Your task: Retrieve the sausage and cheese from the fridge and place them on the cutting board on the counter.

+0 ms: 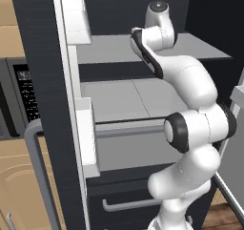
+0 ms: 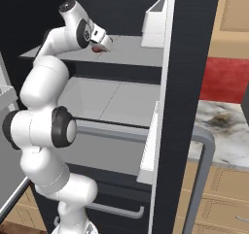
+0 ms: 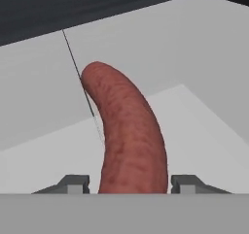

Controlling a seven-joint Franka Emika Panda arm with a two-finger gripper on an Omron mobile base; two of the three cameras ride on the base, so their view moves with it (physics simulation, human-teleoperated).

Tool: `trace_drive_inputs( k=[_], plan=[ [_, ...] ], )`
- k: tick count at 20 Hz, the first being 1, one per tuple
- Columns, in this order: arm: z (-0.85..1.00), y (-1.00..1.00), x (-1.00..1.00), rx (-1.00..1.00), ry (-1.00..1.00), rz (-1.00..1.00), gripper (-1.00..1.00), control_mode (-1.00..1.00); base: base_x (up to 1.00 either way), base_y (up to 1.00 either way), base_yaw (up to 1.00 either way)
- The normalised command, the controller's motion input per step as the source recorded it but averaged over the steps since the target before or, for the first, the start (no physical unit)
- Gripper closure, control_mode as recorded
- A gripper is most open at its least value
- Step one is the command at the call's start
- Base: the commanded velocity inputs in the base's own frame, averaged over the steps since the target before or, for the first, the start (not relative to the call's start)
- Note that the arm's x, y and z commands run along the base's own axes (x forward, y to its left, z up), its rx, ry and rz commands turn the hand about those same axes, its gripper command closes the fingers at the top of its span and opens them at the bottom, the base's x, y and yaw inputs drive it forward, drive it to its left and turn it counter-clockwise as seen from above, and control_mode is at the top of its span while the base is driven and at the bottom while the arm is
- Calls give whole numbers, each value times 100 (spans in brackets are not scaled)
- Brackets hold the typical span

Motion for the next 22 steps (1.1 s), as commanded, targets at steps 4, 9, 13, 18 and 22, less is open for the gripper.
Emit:
trace_drive_inputs(
  k=[4,9,13,18,22],
  plan=[
    [18,-18,-50,0,-13,17,100,-100,0,0,0],
    [2,-15,-96,-9,-7,13,100,-100,0,0,0],
    [4,-33,-100,-10,-9,5,100,-100,0,0,0],
    [18,-41,-100,-7,-9,10,100,-100,0,0,0],
    [52,-3,-100,0,-14,18,100,-100,0,0,0]
  ],
)
